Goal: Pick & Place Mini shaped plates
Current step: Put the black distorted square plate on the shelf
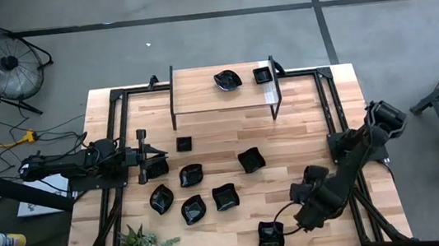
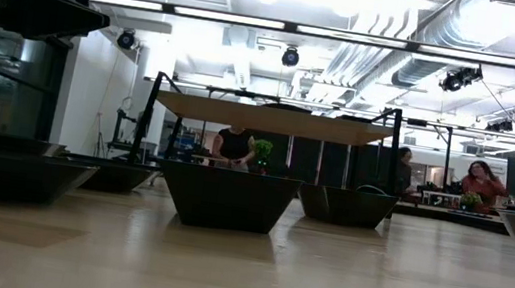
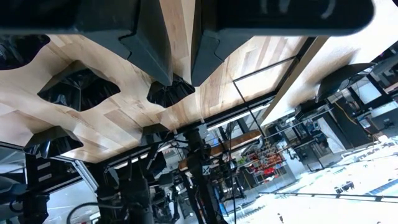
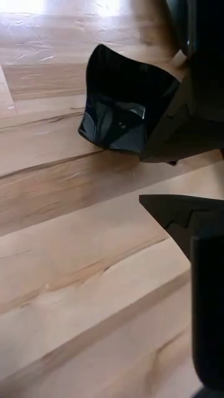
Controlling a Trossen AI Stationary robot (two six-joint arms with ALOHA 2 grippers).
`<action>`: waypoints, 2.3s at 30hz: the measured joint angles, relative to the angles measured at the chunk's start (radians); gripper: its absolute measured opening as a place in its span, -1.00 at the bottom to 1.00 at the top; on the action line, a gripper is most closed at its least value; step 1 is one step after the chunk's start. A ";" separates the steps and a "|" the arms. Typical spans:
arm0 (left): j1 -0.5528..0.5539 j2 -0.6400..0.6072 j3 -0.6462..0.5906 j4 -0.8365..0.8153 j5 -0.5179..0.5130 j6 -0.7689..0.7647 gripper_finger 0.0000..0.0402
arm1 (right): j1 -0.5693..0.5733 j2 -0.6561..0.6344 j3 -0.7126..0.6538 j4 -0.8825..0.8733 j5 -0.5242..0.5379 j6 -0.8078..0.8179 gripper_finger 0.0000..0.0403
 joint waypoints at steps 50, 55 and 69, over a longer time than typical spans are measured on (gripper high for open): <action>0.000 0.000 0.000 0.000 0.000 0.000 -0.72 | -0.036 0.021 -0.151 0.075 0.092 0.079 -0.36; 0.000 0.000 0.000 0.000 0.000 0.000 -0.72 | -0.036 0.021 -0.151 0.082 0.080 0.110 -0.36; 0.000 0.000 0.000 0.000 0.000 0.000 -0.72 | -0.066 0.021 -0.150 0.103 0.062 0.117 -0.36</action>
